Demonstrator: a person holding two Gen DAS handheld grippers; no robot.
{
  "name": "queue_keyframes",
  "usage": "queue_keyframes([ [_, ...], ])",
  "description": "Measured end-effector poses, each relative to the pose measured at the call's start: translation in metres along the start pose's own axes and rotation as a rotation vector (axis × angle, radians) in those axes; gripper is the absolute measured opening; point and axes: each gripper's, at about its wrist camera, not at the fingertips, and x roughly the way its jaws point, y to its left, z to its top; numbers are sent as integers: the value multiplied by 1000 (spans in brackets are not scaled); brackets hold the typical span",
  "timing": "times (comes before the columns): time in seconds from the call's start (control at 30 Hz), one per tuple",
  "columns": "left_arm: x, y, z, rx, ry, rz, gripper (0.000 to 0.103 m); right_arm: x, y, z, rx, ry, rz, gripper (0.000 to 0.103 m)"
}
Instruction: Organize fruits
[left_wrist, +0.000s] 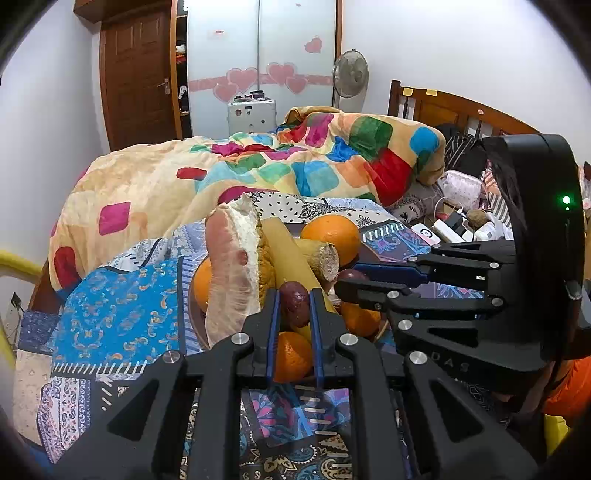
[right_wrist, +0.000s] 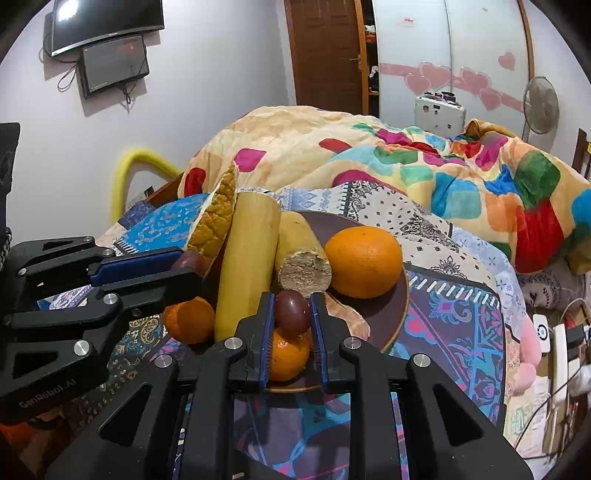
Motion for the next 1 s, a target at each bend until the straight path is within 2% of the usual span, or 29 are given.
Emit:
queue_keyframes([
  [0.17,3,0,-1,-7,19,-20,18,2,-1,0,4,7,-1,29],
  [0.37,-4,1,0,-19,7,-18,21,-4,-5,0,12,-3,-5,29],
  [0.5,-24,3,2,-36,-25,-7,21,-24,-6,3,24,-38,-13,29],
  [0.63,-59,1,7,-53,-92,23,21,-60,-3,9,36,-109,-26,29],
  [0.87,-139,-16,9,-59,-238,70,44,-143,22,11,15,-280,-53,30],
  [0.9,-150,-18,8,-60,-264,78,50,-155,26,9,13,-307,-59,32],
  [1.0,-189,-29,2,-61,-351,102,57,-197,45,1,-4,-410,-94,39],
])
